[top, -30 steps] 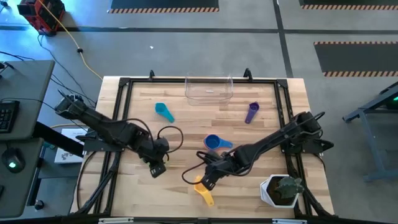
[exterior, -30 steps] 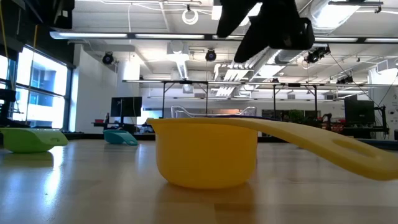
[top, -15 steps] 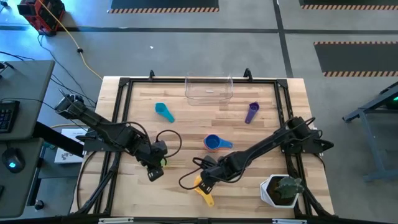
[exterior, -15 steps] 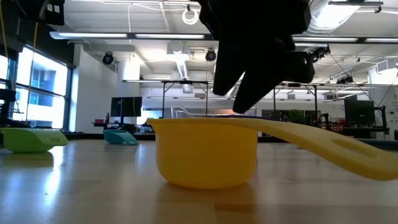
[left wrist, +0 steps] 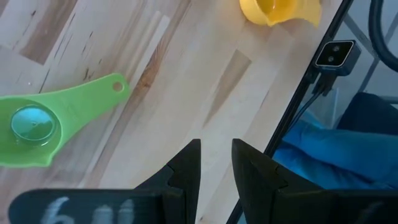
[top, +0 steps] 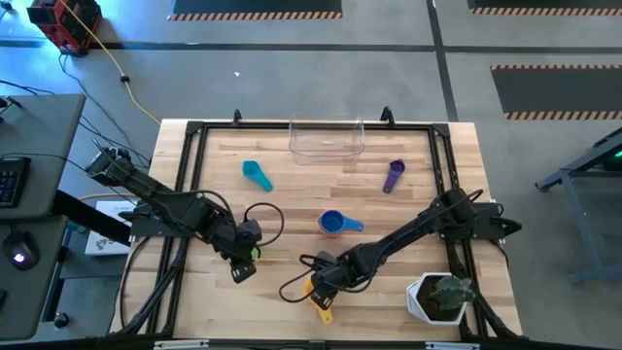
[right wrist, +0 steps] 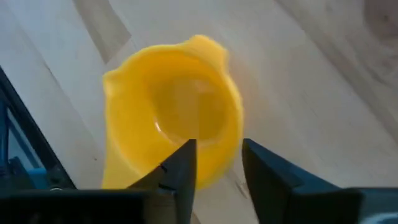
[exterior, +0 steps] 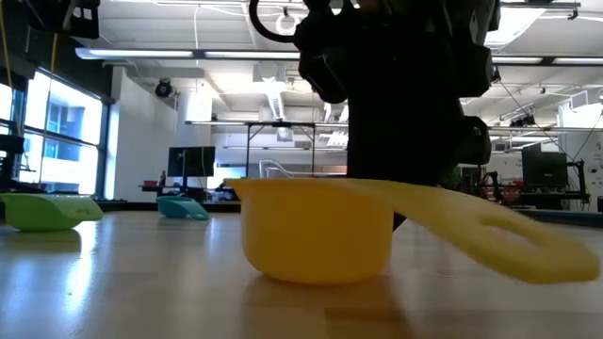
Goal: Nest measuring cups in basket
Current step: Stack the yellow measuring cup on top of the blue measuring cup
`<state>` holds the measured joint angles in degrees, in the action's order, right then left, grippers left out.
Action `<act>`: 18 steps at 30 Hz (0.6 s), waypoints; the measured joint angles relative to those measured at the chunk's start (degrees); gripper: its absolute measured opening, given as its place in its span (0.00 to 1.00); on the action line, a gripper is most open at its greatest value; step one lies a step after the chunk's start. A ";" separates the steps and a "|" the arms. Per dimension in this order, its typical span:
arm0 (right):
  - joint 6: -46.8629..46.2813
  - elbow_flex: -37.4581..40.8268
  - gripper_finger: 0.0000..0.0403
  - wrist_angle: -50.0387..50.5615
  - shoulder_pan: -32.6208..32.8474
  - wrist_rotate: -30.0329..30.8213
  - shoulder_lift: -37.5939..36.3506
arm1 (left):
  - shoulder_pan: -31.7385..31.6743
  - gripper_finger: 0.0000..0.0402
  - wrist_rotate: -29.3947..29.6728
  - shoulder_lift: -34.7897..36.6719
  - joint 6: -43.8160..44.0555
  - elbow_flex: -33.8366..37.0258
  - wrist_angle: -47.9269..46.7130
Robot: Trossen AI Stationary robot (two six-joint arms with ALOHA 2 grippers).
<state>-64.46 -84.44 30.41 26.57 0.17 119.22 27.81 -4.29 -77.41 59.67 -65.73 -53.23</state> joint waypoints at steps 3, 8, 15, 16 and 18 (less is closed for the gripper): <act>-0.03 0.00 0.15 0.12 0.00 -0.02 0.05 | 0.00 0.20 0.07 0.00 -0.23 0.00 0.00; 0.21 0.00 0.02 0.12 -0.07 -0.02 0.05 | 0.00 0.20 0.09 0.00 -0.25 0.00 0.00; 1.70 0.00 0.01 0.45 -0.86 -0.66 -1.10 | 0.00 0.20 0.09 -0.02 -0.25 0.00 -0.02; 1.79 -0.01 0.01 0.46 -1.08 -0.66 -1.52 | 0.00 0.20 0.09 -0.02 -0.25 0.00 -0.01; 2.93 -0.01 0.01 0.99 -1.64 -0.37 -2.43 | 0.00 0.20 0.09 -0.02 -0.25 0.00 0.01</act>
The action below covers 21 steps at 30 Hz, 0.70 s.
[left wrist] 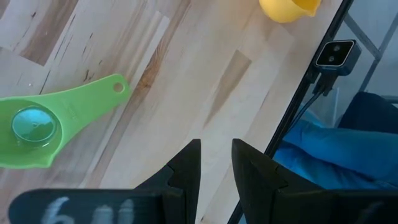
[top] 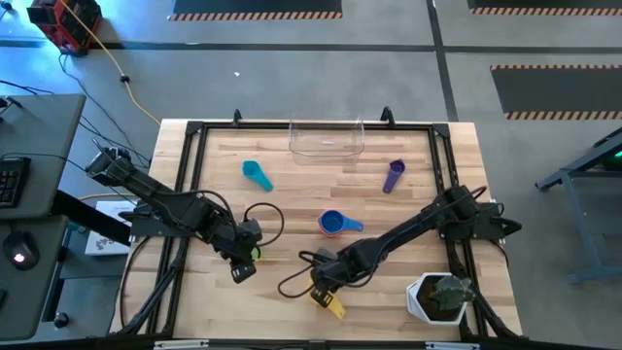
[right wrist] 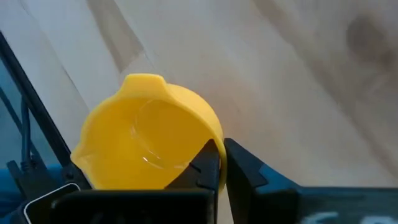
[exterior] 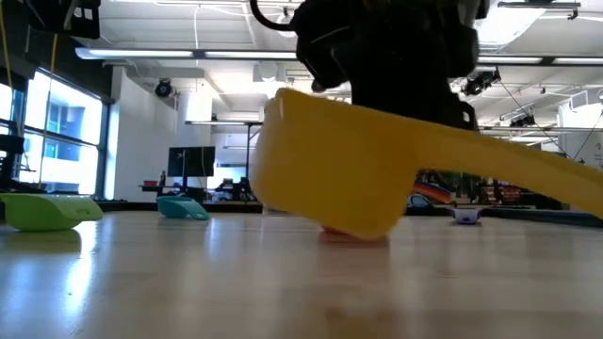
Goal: Nest measuring cups in basket
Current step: Stack the yellow measuring cup on top of the blue measuring cup
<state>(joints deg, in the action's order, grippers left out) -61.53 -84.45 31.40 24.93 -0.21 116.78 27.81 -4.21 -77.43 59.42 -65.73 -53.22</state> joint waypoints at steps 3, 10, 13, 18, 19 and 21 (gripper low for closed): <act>2.39 0.01 0.01 1.35 -1.11 0.18 -1.71 | 0.00 0.20 0.00 -0.02 -0.02 0.00 0.05; 10.07 -0.01 0.01 8.52 -4.50 1.55 -6.33 | -0.02 0.20 -0.02 -0.02 -0.07 0.00 0.08; 14.94 -0.01 0.00 11.05 -6.49 1.62 -8.12 | -0.04 0.20 -0.02 -0.02 -0.07 0.00 0.14; 24.07 -0.01 0.00 14.73 -10.73 1.28 -10.53 | -0.04 0.20 0.10 -0.02 -0.04 0.00 0.27; 26.13 -0.01 0.00 15.33 -11.61 0.89 -10.80 | -0.04 0.20 0.22 -0.02 -0.02 0.00 0.27; 30.40 -0.01 0.00 16.53 -13.40 -0.05 -11.34 | -0.04 0.20 0.27 -0.02 -0.02 0.00 0.40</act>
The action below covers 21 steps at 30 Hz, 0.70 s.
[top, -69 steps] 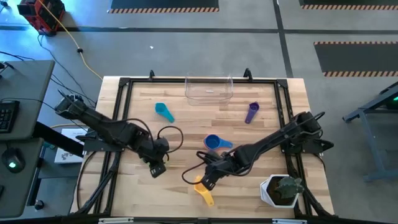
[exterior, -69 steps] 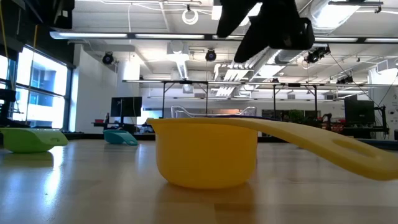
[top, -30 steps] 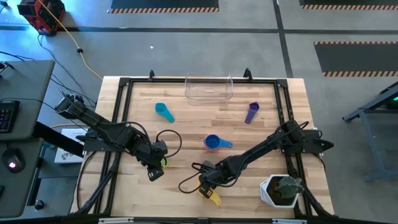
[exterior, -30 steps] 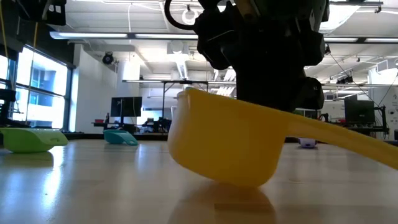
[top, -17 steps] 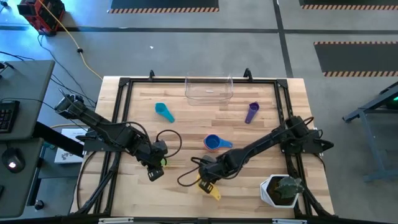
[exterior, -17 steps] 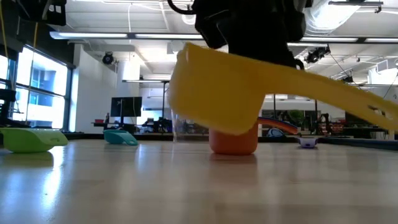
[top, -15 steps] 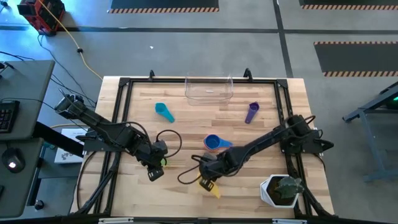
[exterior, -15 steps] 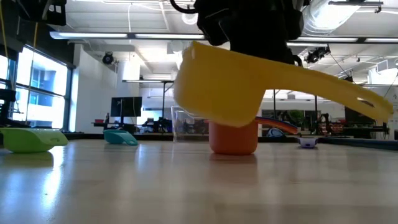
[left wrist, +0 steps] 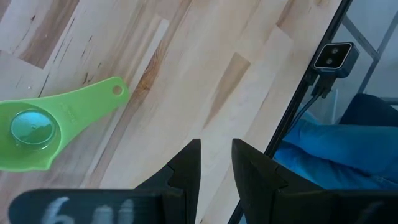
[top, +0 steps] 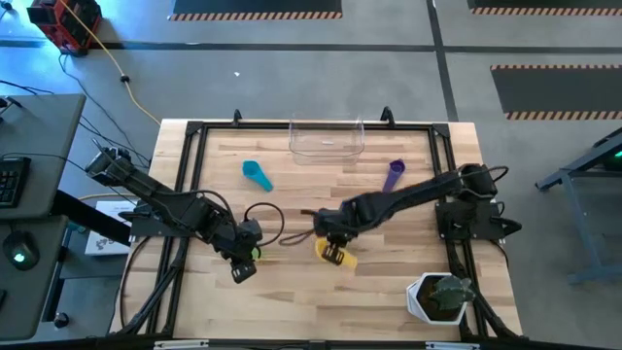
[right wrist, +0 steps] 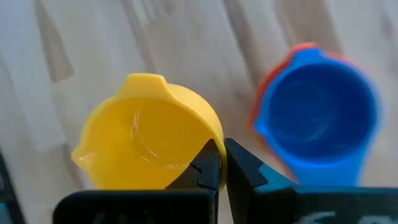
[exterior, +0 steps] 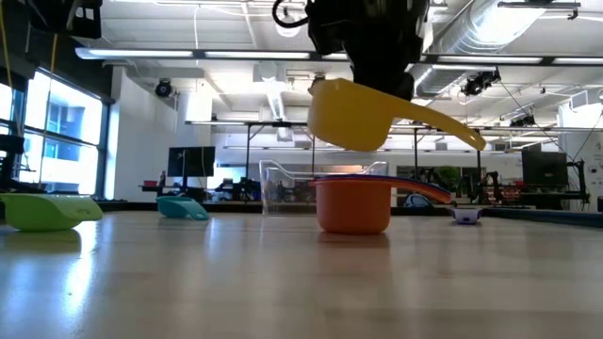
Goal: Nest measuring cups in basket
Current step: Stack the yellow measuring cup on top of the blue measuring cup
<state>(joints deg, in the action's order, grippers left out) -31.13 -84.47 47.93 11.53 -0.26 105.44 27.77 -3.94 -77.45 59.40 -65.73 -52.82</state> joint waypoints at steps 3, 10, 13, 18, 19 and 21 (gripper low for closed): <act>6.61 0.00 0.00 1.15 -2.52 -1.42 -0.94 | 0.00 0.20 0.02 0.00 0.00 0.00 -0.02; 20.92 0.00 0.00 1.59 -7.76 -4.45 -1.20 | -0.04 0.20 0.19 0.00 0.08 0.00 0.00; 26.61 0.00 0.00 1.61 -9.59 -4.47 -1.20 | -0.38 0.20 0.39 0.00 0.07 0.00 -0.02; 33.29 0.00 0.00 1.64 -11.88 -4.75 -1.20 | -1.99 0.20 0.42 0.00 0.36 0.01 0.00; 34.31 0.00 0.00 1.65 -12.15 -4.77 -1.20 | -2.40 0.20 0.41 0.00 0.39 0.02 -0.02; 35.71 0.00 0.00 1.65 -12.69 -4.82 -1.20 | -3.26 0.20 0.41 0.00 0.43 0.00 0.00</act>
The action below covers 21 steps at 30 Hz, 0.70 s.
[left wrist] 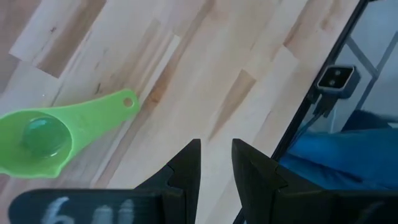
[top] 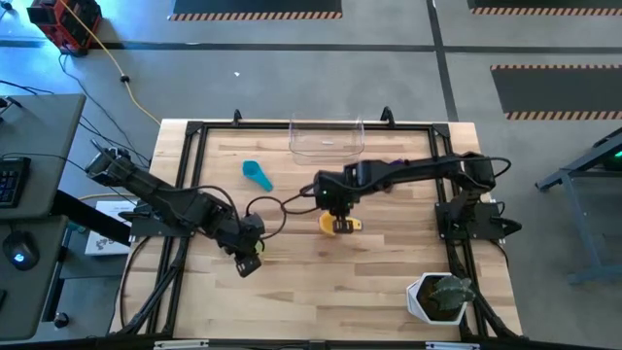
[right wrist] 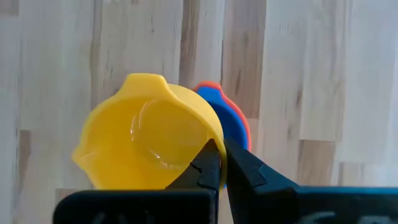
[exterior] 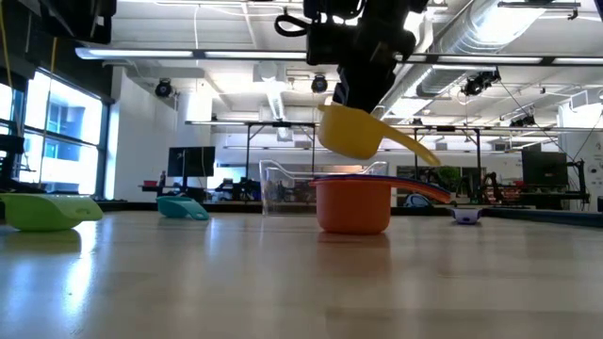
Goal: Nest measuring cups in basket
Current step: Stack the yellow measuring cup on top of the blue measuring cup
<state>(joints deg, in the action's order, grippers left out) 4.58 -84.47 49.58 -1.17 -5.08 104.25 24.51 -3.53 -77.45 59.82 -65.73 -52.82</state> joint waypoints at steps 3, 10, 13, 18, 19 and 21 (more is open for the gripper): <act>0.50 0.00 0.00 0.13 -0.40 0.00 0.00 | -1.24 0.20 0.00 0.00 0.06 0.00 0.00; 0.54 -0.02 0.00 0.62 -0.42 0.30 2.33 | -3.95 0.20 0.00 0.00 0.14 0.02 0.16; 0.47 -0.02 0.00 0.48 -0.42 1.42 2.71 | -4.73 0.20 0.31 0.00 0.18 0.02 0.41; 0.43 -0.02 0.00 0.46 -0.84 2.84 2.75 | -5.57 0.20 1.36 0.00 0.19 0.02 0.44; 0.44 -0.02 0.00 0.56 -0.95 2.57 2.76 | -5.73 0.20 1.36 0.00 0.19 0.02 0.43; 0.77 -0.02 0.00 0.89 -1.12 2.49 3.06 | -5.81 0.20 1.47 0.00 0.21 0.02 0.42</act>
<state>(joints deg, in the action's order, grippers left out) 5.36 -84.49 50.47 -2.28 -2.59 107.30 18.70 -2.06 -77.45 60.03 -65.71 -52.39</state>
